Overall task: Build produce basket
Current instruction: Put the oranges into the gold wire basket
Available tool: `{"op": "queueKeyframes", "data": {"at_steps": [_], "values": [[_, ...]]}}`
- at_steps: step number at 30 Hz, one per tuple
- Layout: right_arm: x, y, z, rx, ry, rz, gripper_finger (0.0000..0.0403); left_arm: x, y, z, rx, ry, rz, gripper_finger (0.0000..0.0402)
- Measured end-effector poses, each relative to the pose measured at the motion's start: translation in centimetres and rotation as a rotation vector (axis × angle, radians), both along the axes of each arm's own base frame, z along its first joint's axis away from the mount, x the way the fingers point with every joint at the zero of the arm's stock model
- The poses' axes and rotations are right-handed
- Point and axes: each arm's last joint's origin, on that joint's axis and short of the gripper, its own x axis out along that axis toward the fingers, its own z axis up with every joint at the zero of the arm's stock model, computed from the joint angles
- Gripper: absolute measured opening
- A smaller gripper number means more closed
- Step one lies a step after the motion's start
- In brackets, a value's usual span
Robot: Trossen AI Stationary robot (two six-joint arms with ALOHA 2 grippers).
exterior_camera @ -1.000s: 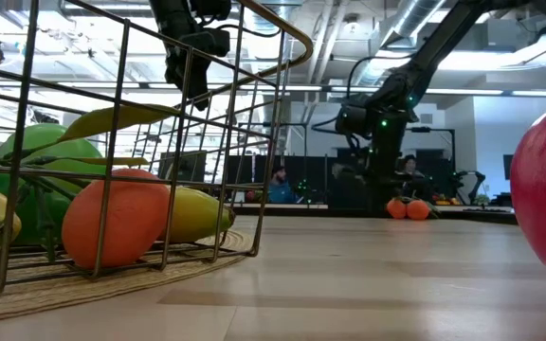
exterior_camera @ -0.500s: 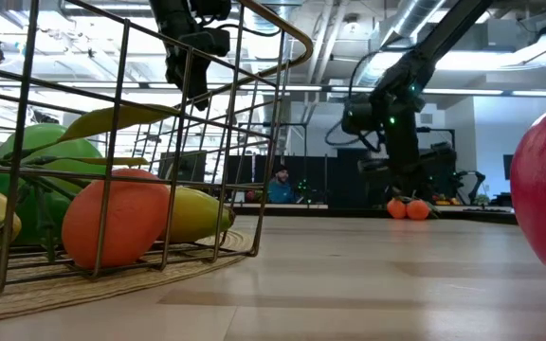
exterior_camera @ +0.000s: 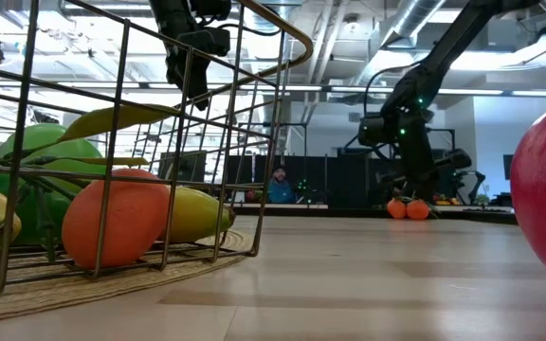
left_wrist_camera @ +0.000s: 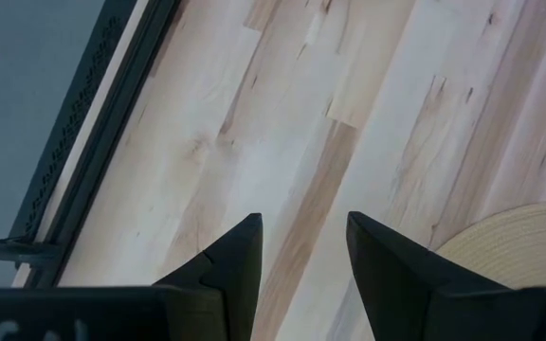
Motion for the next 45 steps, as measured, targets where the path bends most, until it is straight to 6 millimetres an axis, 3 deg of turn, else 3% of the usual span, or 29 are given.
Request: {"op": "queueKeyframes", "data": {"at_steps": [6, 11, 22, 27, 37, 45], "values": [[-0.4, -0.8, -0.5, 0.136, -0.171, 0.083, 0.0, 0.0, 0.0, 0.0, 0.0, 0.0, 0.0, 0.0144], [1.3, -0.2, -0.5, 0.164, -0.274, 0.167, 0.0, 0.0, 0.0, 0.0, 0.0, 0.0, 0.0, 0.0144], [6.3, 4.7, -0.6, 0.261, -0.38, 0.363, 0.0002, 0.0, 0.0, 0.0, -0.007, -0.004, 0.016, 0.0144], [7.5, 6.2, -0.3, 0.265, -0.361, 0.399, 0.0001, 0.0, 0.0, 0.0, -0.01, -0.006, 0.022, 0.0144], [7.9, 4.4, 3.4, 0.26, -0.25, 0.509, 0.0027, 0.0, 0.0, 0.0, -0.01, -0.006, 0.023, 0.0144], [5.9, 2.2, 3.5, 0.317, -0.28, 0.439, 0.0099, 0.0, 0.0, 0.0, -0.01, -0.006, 0.022, 0.0144]]}}
